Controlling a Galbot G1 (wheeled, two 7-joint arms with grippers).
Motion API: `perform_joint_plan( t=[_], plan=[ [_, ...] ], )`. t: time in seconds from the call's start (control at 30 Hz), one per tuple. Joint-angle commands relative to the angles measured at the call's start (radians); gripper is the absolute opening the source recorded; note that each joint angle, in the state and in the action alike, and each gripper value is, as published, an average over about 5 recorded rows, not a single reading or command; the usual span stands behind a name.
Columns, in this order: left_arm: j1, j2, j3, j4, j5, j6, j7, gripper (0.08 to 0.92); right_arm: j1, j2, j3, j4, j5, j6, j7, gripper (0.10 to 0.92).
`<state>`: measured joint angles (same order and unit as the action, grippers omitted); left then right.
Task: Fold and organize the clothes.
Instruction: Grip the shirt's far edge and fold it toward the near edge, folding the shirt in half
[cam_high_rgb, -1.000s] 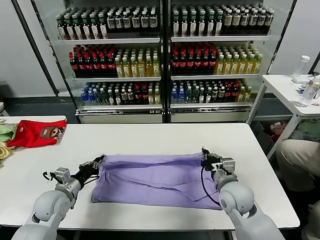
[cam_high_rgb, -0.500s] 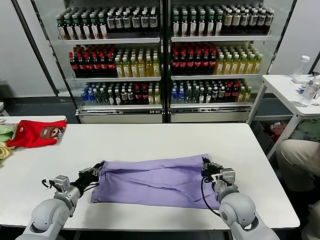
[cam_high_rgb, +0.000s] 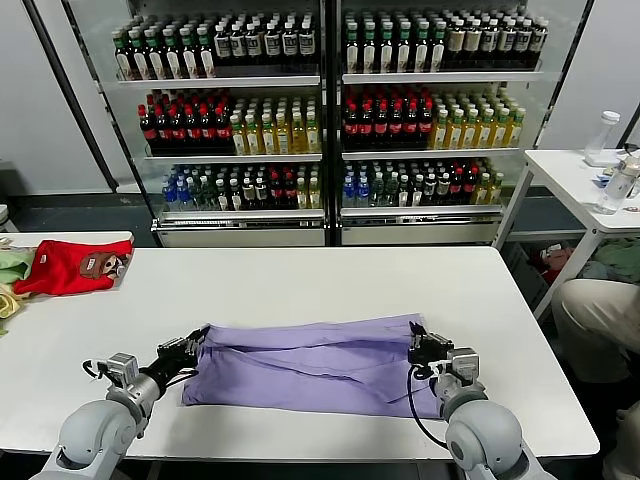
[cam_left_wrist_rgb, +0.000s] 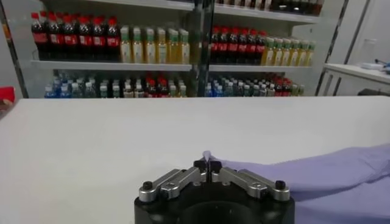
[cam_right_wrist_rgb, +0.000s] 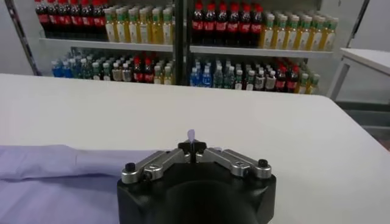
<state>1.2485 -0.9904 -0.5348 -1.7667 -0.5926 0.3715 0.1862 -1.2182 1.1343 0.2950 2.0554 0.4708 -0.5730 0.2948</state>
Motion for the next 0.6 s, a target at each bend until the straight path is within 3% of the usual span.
perform_joint_plan(
  t=[0.03,0.17,0.3,0.5,0.6],
  plan=[
    [0.005,0.013,-0.009,0.001,0.004,0.03,0.003,0.087,-0.03,0.001,0.007,0.024,-0.006,-0.004,-0.001,0.111],
    [0.024,0.013,-0.019,-0.015,0.031,0.059,0.004,0.089,-0.062,0.004,-0.001,0.027,-0.013,-0.005,-0.008,0.113],
    [0.043,0.011,-0.025,-0.037,0.07,0.048,-0.027,0.158,-0.097,0.01,-0.004,0.042,-0.036,-0.006,-0.024,0.184],
    [0.071,0.001,-0.012,-0.109,0.054,0.017,-0.187,0.33,-0.111,0.007,0.029,0.085,-0.057,-0.005,-0.025,0.356],
    [0.076,-0.02,0.025,-0.144,0.014,0.063,-0.348,0.417,-0.135,0.008,0.047,0.122,-0.084,-0.005,-0.026,0.443]
  ],
)
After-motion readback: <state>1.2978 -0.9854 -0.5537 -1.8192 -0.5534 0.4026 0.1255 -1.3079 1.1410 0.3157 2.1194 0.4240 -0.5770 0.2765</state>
